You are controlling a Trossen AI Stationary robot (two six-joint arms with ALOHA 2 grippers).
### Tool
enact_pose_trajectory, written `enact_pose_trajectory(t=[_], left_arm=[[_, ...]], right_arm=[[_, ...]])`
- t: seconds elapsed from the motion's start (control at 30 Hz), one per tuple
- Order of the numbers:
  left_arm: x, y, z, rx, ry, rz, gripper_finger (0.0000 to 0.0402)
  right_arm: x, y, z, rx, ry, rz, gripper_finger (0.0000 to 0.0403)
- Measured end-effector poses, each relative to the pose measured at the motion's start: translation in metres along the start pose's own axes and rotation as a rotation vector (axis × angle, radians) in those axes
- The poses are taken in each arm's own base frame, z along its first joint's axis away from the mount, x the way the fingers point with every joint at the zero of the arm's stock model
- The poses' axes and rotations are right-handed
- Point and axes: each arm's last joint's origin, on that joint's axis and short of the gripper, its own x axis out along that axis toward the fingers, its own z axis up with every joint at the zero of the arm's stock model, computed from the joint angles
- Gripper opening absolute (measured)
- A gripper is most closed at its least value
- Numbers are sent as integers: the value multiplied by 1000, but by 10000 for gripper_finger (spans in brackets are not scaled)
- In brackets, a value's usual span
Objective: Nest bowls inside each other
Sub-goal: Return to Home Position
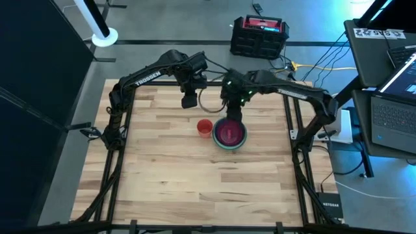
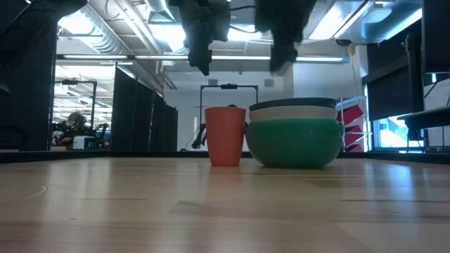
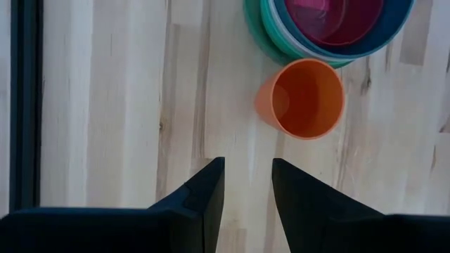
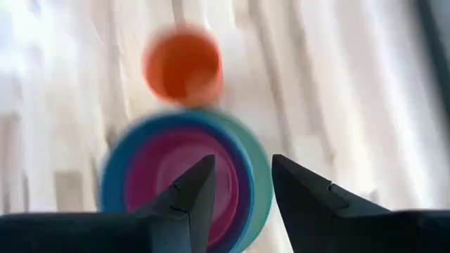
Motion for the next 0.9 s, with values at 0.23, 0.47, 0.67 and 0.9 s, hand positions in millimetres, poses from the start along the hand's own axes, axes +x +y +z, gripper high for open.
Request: enact_pose_trajectory(t=[0.23,0.47,0.67,0.9], left_arm=[[-15,-13,7,55,-135,-53,29],[-39,-31,17,147,-338,-140,0],[-82,-49,30,282,-665,-265,0],[-98,-66,38,248,-767,-254,0]], right_arm=[[-87,21,-15,-31,-214,-22,40],[-167,46,-60,-62,-402,-9,3],[-228,71,-129,-117,-617,107,0],[-256,87,-211,-68,-775,121,0]])
